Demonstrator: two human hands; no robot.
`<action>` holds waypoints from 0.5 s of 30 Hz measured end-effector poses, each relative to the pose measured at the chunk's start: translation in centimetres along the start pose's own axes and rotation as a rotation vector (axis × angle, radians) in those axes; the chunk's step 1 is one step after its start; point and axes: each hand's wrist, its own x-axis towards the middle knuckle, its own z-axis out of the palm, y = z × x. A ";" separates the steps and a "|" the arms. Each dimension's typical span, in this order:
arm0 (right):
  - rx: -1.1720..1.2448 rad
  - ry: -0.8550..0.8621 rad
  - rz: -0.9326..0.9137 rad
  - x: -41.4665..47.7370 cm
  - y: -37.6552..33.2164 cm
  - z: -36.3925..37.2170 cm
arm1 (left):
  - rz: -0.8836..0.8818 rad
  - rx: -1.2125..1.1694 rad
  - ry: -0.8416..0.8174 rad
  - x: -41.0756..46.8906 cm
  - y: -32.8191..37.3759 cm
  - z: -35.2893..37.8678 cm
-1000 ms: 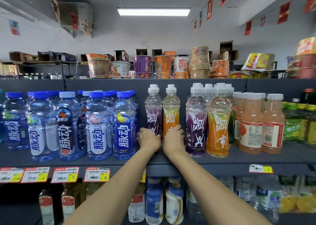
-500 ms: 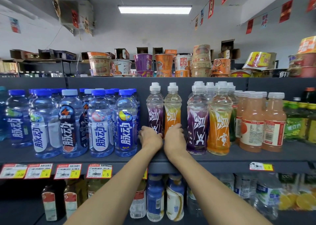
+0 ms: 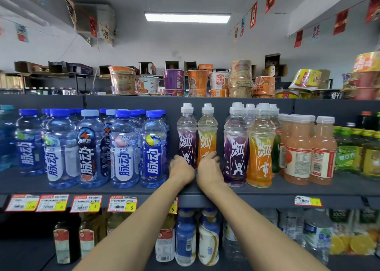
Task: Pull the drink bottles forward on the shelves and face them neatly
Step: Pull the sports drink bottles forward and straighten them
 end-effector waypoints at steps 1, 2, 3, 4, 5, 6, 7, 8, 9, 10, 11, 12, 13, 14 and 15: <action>0.011 0.000 0.000 0.0 0.0 0.0 | -0.002 -0.003 0.000 0.1 0.1 0.0; 0.018 0.000 0.001 0.1 0.0 0.0 | -0.007 -0.006 0.005 0.2 0.1 -0.1; 0.021 -0.003 0.003 0.1 0.0 0.0 | -0.012 -0.008 0.010 0.3 0.2 -0.1; 0.021 -0.005 0.004 0.1 -0.1 0.1 | -0.015 -0.003 0.015 0.4 0.2 -0.1; 0.023 -0.003 0.005 0.2 -0.1 0.2 | -0.014 0.009 0.021 0.4 0.2 0.0; 0.026 0.000 0.009 0.3 -0.1 0.3 | -0.011 0.022 0.029 0.3 0.3 0.1; 0.032 0.006 0.013 0.4 -0.1 0.4 | -0.008 0.032 0.038 0.3 0.3 0.2; 0.037 0.013 0.014 0.4 -0.1 0.5 | -0.005 0.041 0.048 0.3 0.2 0.3; 0.042 0.019 0.011 0.4 -0.1 0.5 | 0.001 0.050 0.056 0.3 0.2 0.4; 0.047 0.021 0.006 0.4 -0.1 0.5 | 0.006 0.057 0.062 0.3 0.2 0.4; 0.054 0.019 0.002 0.3 -0.1 0.5 | 0.009 0.060 0.064 0.3 0.2 0.4; 0.066 0.017 0.003 0.3 -0.1 0.5 | 0.010 0.063 0.062 0.3 0.2 0.4; 0.076 0.014 0.007 0.2 -0.1 0.4 | 0.008 0.065 0.059 0.2 0.2 0.3; 0.082 0.010 0.009 0.1 -0.1 0.2 | 0.005 0.066 0.053 0.2 0.2 0.2; 0.084 0.006 0.008 0.0 -0.1 0.0 | 0.001 0.062 0.044 0.1 0.2 0.1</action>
